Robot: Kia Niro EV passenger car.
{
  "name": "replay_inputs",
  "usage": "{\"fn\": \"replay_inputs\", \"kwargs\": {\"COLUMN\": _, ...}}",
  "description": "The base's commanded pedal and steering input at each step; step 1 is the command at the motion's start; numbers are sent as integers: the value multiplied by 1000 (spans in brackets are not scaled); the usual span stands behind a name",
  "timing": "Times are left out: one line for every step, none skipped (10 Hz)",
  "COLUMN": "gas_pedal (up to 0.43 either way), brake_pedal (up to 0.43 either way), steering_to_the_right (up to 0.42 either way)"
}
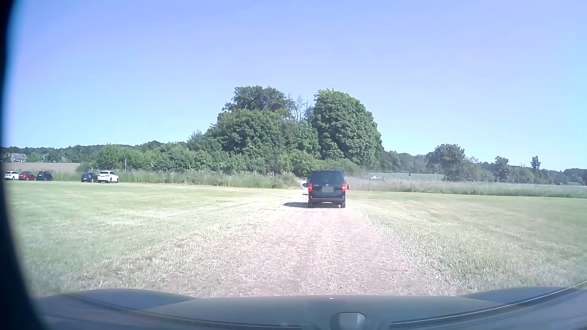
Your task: Follow the waypoints while adhering to traffic rules and regulations
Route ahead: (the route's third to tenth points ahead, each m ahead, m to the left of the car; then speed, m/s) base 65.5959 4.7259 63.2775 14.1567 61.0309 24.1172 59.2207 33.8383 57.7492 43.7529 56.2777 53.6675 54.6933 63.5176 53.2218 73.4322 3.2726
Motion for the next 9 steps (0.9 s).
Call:
{"fn": "replay_inputs", "kwargs": {"gas_pedal": 39, "brake_pedal": 6, "steering_to_the_right": 12}}
{"fn": "replay_inputs", "kwargs": {"gas_pedal": 39, "brake_pedal": 6, "steering_to_the_right": 13}}
{"fn": "replay_inputs", "kwargs": {"gas_pedal": 39, "brake_pedal": 6, "steering_to_the_right": 11}}
{"fn": "replay_inputs", "kwargs": {"gas_pedal": 28, "brake_pedal": 6, "steering_to_the_right": 7}}
{"fn": "replay_inputs", "kwargs": {"gas_pedal": 39, "brake_pedal": 6, "steering_to_the_right": 4}}
{"fn": "replay_inputs", "kwargs": {"gas_pedal": 39, "brake_pedal": 6, "steering_to_the_right": 4}}
{"fn": "replay_inputs", "kwargs": {"gas_pedal": 39, "brake_pedal": 6, "steering_to_the_right": 5}}
{"fn": "replay_inputs", "kwargs": {"gas_pedal": 39, "brake_pedal": 6, "steering_to_the_right": 5}}
{"fn": "replay_inputs", "kwargs": {"gas_pedal": 39, "brake_pedal": 6, "steering_to_the_right": 5}}
